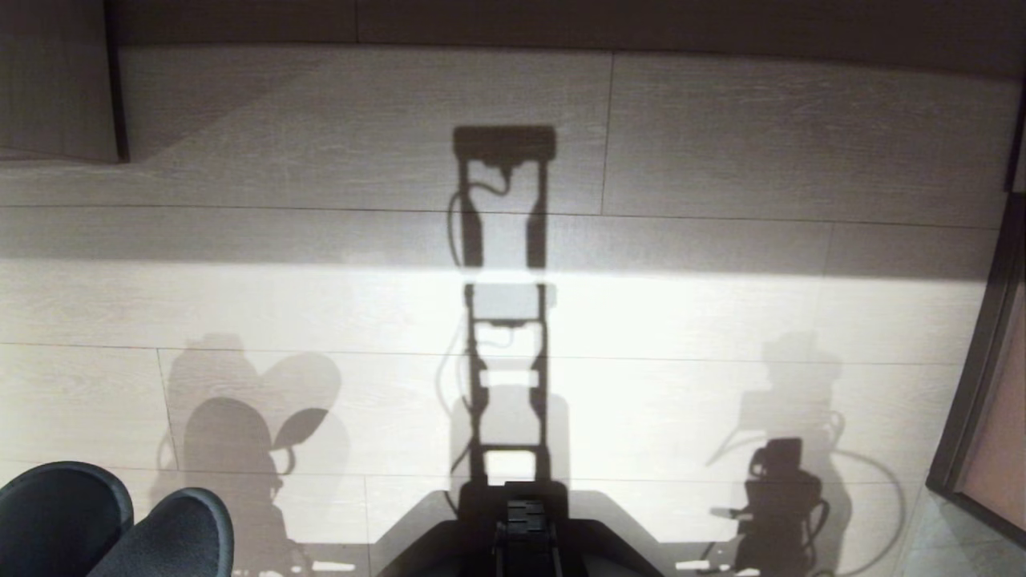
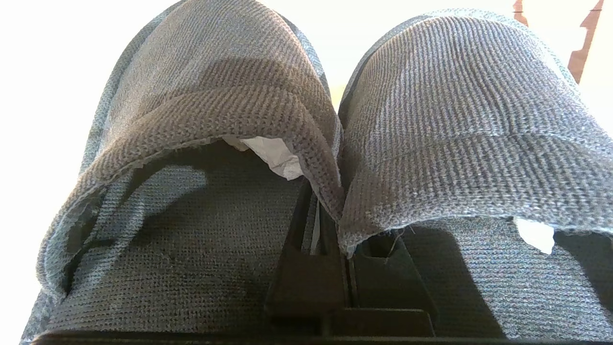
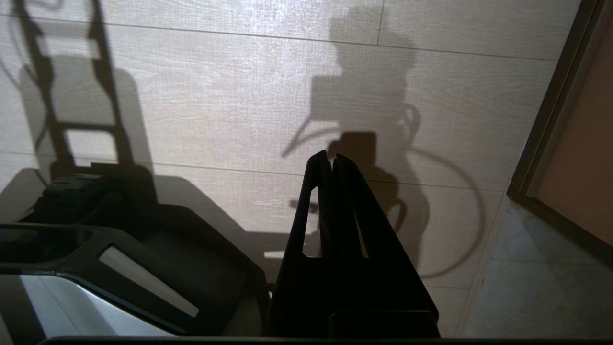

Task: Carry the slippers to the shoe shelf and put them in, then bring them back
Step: Place the slippers on the floor

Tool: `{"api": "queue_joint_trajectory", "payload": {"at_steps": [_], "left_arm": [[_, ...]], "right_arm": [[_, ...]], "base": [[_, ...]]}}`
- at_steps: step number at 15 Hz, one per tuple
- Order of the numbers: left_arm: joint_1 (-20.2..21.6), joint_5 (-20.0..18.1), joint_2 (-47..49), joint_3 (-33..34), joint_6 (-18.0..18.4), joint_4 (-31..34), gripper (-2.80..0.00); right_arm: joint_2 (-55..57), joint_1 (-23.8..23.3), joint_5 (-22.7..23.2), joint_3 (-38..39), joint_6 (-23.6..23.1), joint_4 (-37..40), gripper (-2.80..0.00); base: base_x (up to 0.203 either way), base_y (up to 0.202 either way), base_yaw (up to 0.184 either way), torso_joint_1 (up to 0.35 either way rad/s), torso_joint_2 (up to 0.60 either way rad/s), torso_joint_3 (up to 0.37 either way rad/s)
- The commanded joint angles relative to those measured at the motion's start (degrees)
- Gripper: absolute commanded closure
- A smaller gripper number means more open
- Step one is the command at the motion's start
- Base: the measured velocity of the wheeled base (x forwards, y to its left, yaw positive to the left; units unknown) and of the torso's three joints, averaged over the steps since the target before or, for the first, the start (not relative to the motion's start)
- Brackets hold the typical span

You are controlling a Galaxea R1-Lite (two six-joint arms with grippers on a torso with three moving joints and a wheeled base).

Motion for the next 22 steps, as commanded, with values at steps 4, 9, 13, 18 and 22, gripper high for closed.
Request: {"api": "queue_joint_trajectory", "payload": {"at_steps": [4,9,13,18,22], "left_arm": [[0.0,-0.2,-0.1,-3.2,-0.6,0.5,0.00],[-0.1,-1.7,9.0,-21.8,-0.8,7.6,0.00],[-0.1,-1.3,22.7,-31.2,-1.5,8.5,0.00],[0.0,3.2,39.9,-32.7,-2.9,-6.7,0.00],[-0.3,7.2,52.2,-27.4,-3.7,-30.2,0.00]], "right_arm": [[-0.1,0.0,0.0,0.0,0.0,0.0,0.00],[-0.1,0.0,0.0,0.0,0.0,0.0,0.00],[-0.1,0.0,0.0,0.0,0.0,0.0,0.00],[-0.1,0.0,0.0,0.0,0.0,0.0,0.00],[-0.1,0.1,0.0,0.0,0.0,0.0,0.00]], "base": [[0.000,0.000,0.000,0.000,0.00,0.000],[0.000,0.000,0.000,0.000,0.00,0.000],[0.000,0.000,0.000,0.000,0.00,0.000],[0.000,0.000,0.000,0.000,0.00,0.000],[0.000,0.000,0.000,0.000,0.00,0.000]]}}
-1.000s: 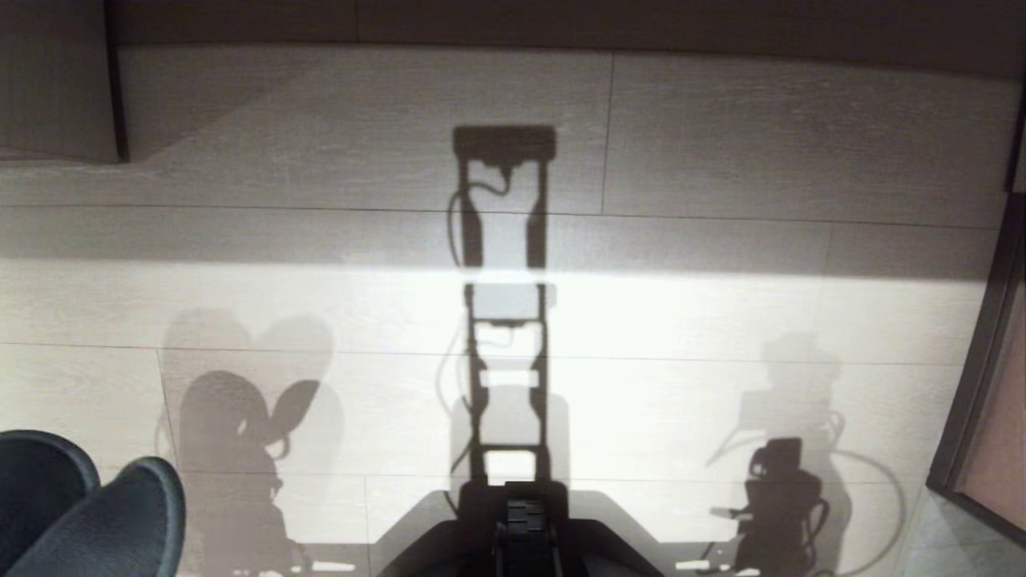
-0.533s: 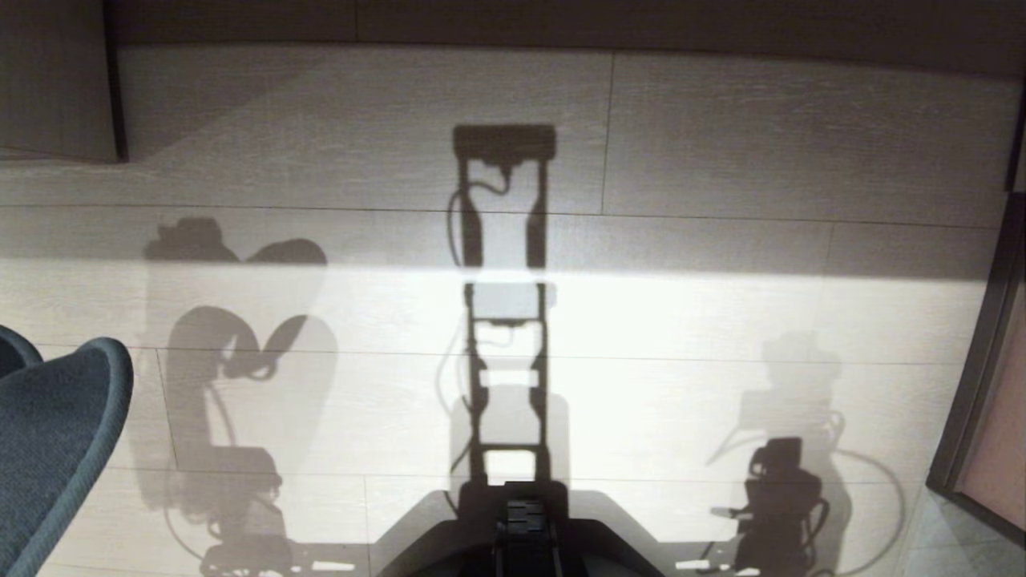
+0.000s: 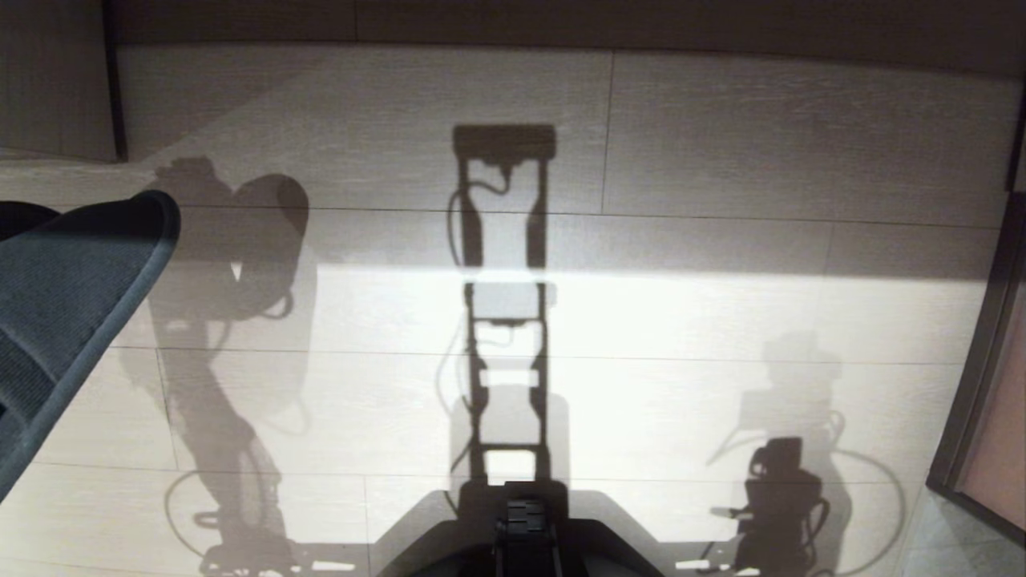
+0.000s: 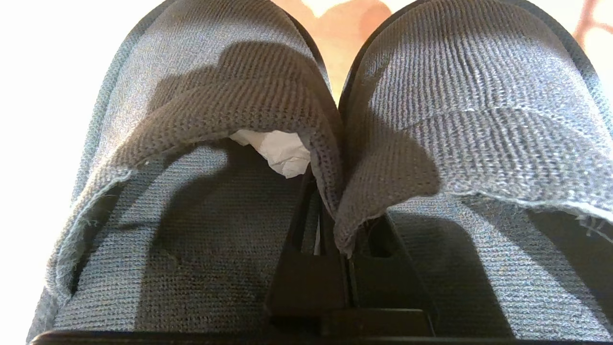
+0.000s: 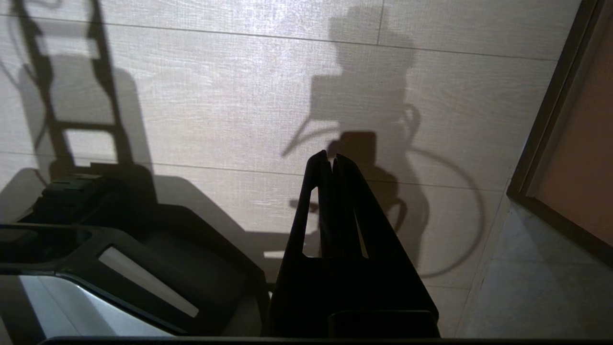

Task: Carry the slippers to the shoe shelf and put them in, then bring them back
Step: Place the slippers on the floor

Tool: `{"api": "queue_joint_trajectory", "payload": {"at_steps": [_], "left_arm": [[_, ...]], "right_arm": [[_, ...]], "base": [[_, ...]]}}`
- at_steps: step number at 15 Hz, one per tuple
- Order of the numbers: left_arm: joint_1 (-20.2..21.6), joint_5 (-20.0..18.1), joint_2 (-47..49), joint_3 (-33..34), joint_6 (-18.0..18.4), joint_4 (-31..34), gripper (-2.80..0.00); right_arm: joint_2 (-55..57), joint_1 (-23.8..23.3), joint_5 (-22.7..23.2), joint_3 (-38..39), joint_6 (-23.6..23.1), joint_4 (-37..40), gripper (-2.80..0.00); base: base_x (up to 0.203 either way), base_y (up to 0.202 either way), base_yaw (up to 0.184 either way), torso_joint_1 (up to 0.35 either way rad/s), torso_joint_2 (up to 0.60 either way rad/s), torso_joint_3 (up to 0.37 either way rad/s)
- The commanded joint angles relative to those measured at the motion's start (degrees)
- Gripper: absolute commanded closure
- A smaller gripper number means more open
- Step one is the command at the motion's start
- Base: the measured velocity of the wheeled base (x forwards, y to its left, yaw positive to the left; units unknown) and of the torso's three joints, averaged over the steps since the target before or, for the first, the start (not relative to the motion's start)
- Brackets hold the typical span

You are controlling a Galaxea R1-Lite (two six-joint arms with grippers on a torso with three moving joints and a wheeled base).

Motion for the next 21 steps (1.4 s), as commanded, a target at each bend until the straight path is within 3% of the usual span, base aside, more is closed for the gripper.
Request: {"api": "queue_joint_trajectory", "payload": {"at_steps": [1,3,5,7,12,17,21], "left_arm": [[-0.5,1.3,9.4,4.0,0.1,-15.2,0.00],[-0.6,2.6,14.1,7.6,2.4,-30.6,0.00],[-0.7,3.2,19.0,12.4,8.0,-43.7,0.00],[-0.9,3.3,23.8,13.7,10.1,-50.8,0.00],[-1.5,3.1,32.2,12.2,9.7,-54.4,0.00],[-1.9,-0.7,42.6,3.6,7.6,-55.0,0.00],[-1.9,-1.2,49.8,-5.2,6.9,-55.3,0.00]], "right_arm": [[-0.1,0.0,0.0,0.0,0.0,0.0,0.00],[-0.1,0.0,0.0,0.0,0.0,0.0,0.00],[-0.1,0.0,0.0,0.0,0.0,0.0,0.00],[-0.1,0.0,0.0,0.0,0.0,0.0,0.00],[-0.1,0.0,0.0,0.0,0.0,0.0,0.00],[-0.1,0.1,0.0,0.0,0.0,0.0,0.00],[-0.1,0.1,0.0,0.0,0.0,0.0,0.00]], "base": [[0.000,0.000,0.000,0.000,0.00,0.000],[0.000,0.000,0.000,0.000,0.00,0.000],[0.000,0.000,0.000,0.000,0.00,0.000],[0.000,0.000,0.000,0.000,0.00,0.000],[0.000,0.000,0.000,0.000,0.00,0.000],[0.000,0.000,0.000,0.000,0.00,0.000],[0.000,0.000,0.000,0.000,0.00,0.000]]}}
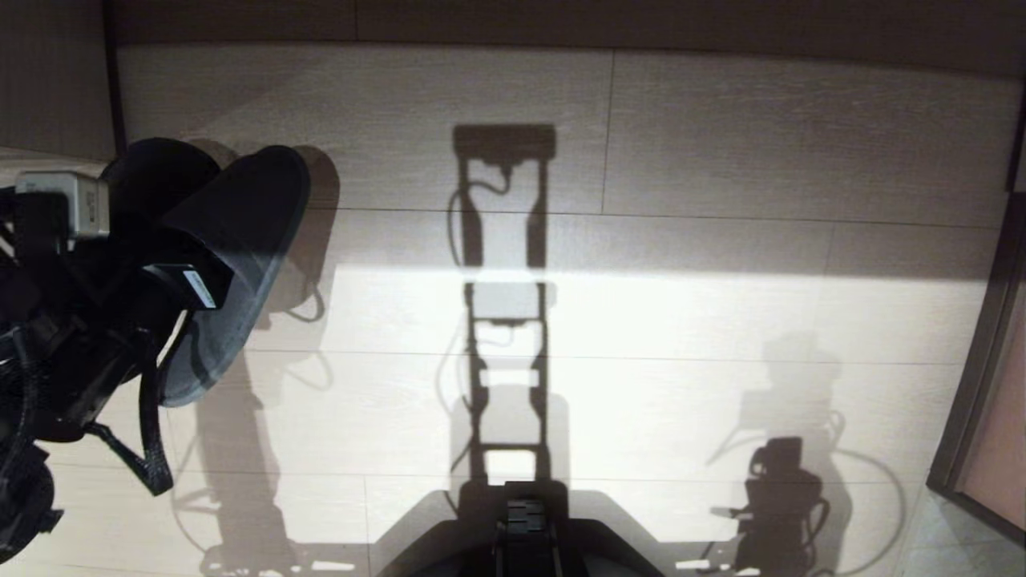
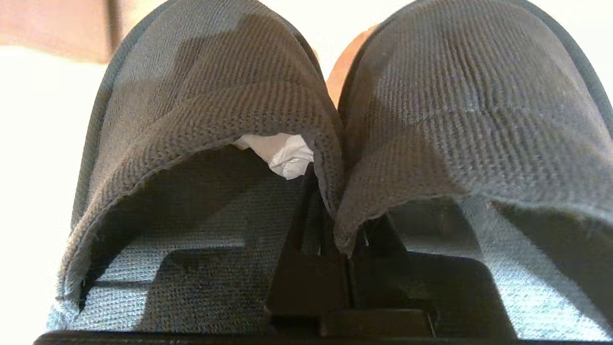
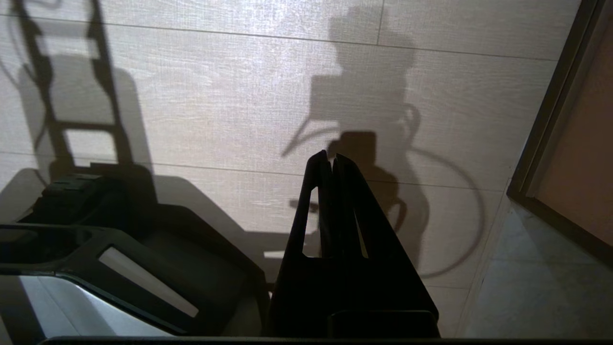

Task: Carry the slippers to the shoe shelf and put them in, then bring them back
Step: Place the slippers on the floor

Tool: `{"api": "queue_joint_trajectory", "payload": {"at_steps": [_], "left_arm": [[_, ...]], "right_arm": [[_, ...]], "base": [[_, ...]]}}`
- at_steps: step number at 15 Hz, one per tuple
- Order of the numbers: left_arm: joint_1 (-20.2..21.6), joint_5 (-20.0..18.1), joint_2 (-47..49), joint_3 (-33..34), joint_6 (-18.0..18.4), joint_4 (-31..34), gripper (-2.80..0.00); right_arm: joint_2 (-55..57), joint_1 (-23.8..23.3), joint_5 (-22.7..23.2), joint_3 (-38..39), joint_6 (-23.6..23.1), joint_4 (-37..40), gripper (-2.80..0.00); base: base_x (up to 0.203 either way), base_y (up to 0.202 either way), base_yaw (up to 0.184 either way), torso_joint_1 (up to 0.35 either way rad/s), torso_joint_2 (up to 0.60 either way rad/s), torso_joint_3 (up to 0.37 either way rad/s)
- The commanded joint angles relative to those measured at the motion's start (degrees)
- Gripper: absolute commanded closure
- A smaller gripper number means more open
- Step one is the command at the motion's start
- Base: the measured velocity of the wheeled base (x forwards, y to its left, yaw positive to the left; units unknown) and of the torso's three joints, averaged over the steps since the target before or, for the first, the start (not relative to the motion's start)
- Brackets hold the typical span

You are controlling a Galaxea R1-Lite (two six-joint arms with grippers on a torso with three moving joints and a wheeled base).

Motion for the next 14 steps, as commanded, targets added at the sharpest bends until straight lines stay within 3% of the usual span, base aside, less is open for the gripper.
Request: {"api": "queue_joint_trajectory", "payload": {"at_steps": [1,14], "left_arm": [[0.0,-0.1,6.5,-6.1,0.1,-0.7,0.00],[-0.4,0.1,21.5,-38.7,0.1,-1.1,0.00]], "right_arm": [[-0.1,0.0,0.0,0.0,0.0,0.0,0.00],[-0.1,0.0,0.0,0.0,0.0,0.0,0.00]], "base": [[0.000,0.000,0.000,0.000,0.00,0.000],[0.000,0.000,0.000,0.000,0.00,0.000]]}}
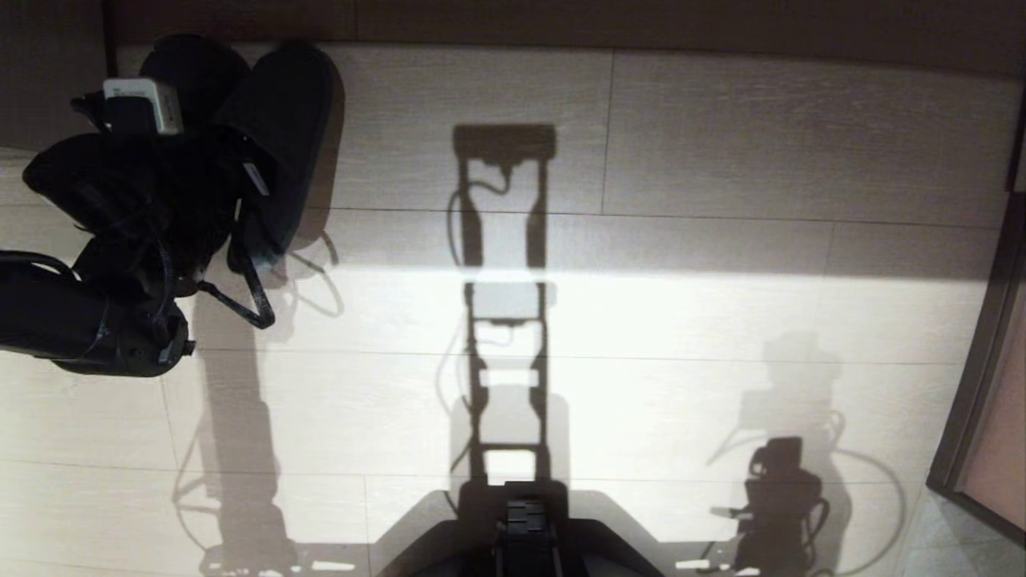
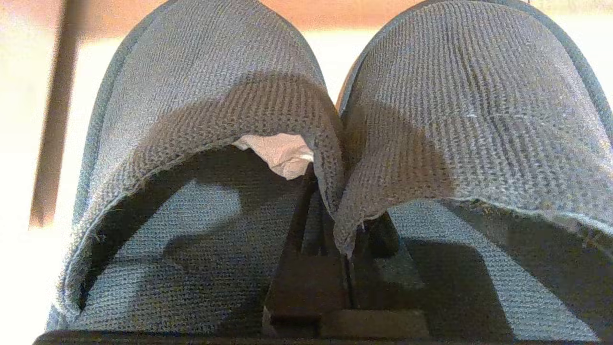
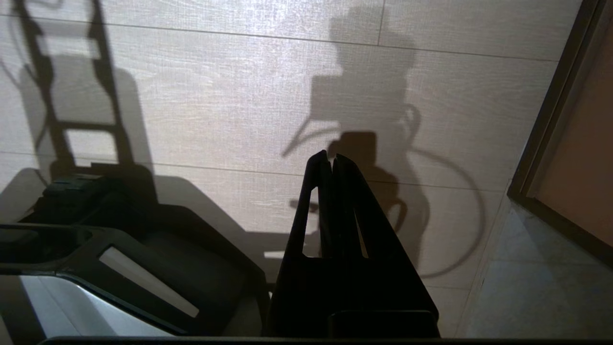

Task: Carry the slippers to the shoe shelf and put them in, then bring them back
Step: Place the slippers on the floor

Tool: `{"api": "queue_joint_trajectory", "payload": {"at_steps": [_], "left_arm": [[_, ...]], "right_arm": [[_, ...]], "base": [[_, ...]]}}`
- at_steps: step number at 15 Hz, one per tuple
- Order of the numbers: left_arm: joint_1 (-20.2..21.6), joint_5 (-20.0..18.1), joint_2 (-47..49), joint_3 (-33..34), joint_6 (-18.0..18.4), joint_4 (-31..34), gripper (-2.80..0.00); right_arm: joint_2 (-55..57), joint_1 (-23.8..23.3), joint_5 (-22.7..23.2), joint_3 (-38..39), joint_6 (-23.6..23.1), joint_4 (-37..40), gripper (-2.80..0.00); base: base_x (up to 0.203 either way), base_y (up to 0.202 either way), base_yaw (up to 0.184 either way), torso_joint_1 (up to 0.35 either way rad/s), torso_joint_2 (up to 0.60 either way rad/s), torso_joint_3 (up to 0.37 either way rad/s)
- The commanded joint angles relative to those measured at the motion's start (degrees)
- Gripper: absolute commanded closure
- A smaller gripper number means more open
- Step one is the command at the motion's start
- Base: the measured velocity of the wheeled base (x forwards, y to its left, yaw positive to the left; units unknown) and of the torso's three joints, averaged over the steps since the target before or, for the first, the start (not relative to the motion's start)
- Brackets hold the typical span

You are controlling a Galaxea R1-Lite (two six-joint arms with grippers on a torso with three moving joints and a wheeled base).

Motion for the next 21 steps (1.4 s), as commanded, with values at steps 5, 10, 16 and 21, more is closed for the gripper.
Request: {"api": "queue_joint_trajectory", "payload": {"at_steps": [5,10,16,21], "left_arm": [[0.6,1.2,4.7,-15.8,-0.2,-0.5,0.00],[0.7,1.6,8.1,-23.9,-0.7,-0.1,0.00],[0.3,1.6,14.5,-35.1,-0.2,0.4,0.00],[0.4,1.6,18.9,-43.8,-0.1,0.4,0.00]], "right_arm": [[-0.1,0.0,0.0,0.0,0.0,0.0,0.00],[-0.1,0.0,0.0,0.0,0.0,0.0,0.00],[-0.1,0.0,0.0,0.0,0.0,0.0,0.00],[-0.1,0.0,0.0,0.0,0.0,0.0,0.00]], "base": [[0.000,0.000,0.000,0.000,0.00,0.000],[0.000,0.000,0.000,0.000,0.00,0.000],[0.000,0.000,0.000,0.000,0.00,0.000],[0.000,0.000,0.000,0.000,0.00,0.000]]}}
